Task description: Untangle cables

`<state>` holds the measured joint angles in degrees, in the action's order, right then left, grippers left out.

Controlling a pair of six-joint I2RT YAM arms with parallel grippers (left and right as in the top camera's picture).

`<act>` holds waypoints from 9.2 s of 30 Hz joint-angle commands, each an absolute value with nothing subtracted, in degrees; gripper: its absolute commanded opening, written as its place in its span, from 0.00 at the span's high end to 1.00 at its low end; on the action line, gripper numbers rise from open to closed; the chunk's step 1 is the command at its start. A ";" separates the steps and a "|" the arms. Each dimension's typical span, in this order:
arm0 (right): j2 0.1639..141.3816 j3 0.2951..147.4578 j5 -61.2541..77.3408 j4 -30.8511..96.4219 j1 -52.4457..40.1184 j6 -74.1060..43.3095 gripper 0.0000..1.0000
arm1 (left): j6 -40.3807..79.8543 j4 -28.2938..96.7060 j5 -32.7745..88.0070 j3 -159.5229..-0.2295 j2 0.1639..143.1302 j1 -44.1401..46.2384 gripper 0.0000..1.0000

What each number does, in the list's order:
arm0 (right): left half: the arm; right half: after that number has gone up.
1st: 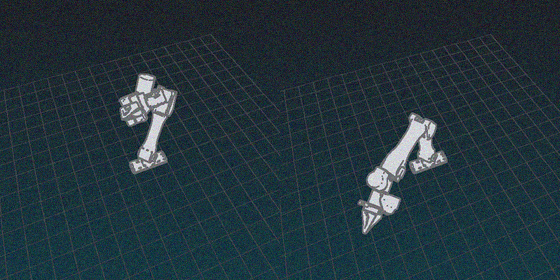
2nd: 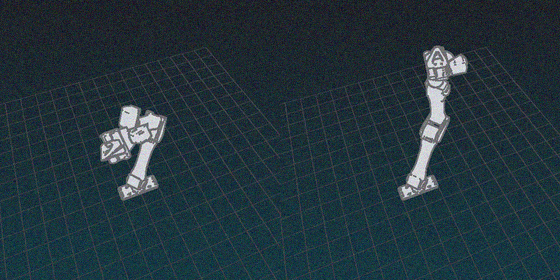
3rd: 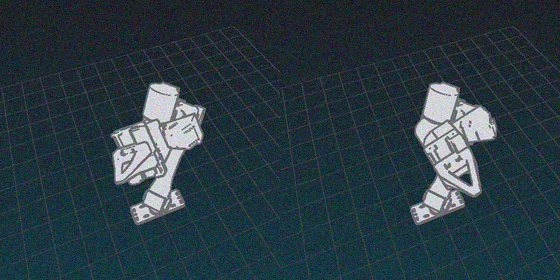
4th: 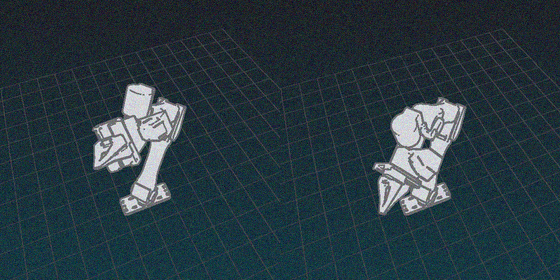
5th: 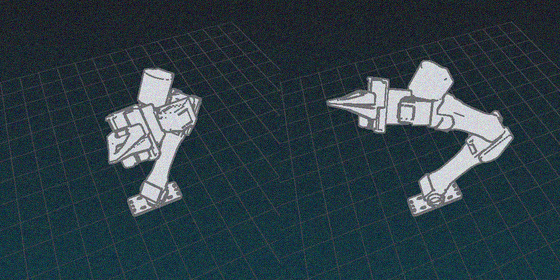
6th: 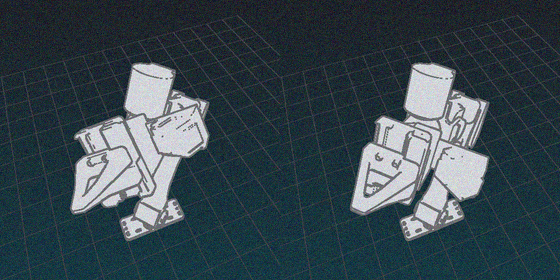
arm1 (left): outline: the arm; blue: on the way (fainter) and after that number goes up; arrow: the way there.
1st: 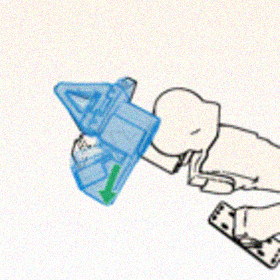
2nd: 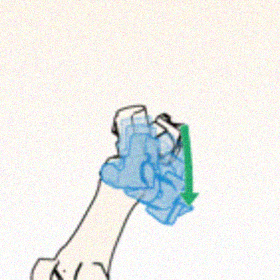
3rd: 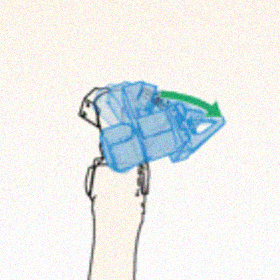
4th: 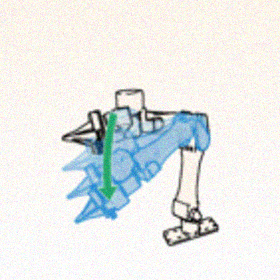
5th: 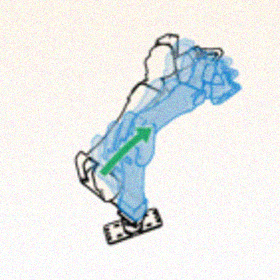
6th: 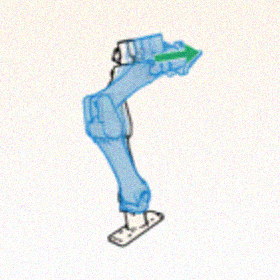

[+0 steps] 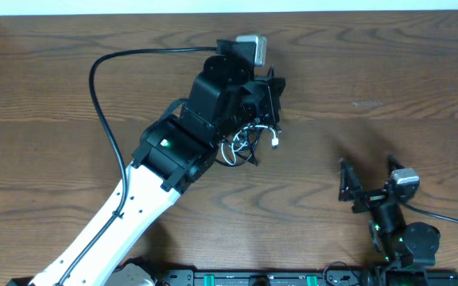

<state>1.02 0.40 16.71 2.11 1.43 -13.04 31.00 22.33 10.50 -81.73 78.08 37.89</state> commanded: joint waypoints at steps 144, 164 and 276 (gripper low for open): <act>88.40 94.43 35.09 -21.39 -20.93 -43.68 0.98 | 48.05 61.08 -6.39 -82.74 77.80 25.30 0.23; 88.97 95.74 20.43 8.99 -20.05 -52.23 0.98 | 48.05 61.49 -6.50 -82.74 77.80 25.30 0.02; 88.29 95.79 34.85 -13.54 -13.56 -102.85 0.98 | 21.69 30.59 16.58 -82.63 91.57 29.34 0.92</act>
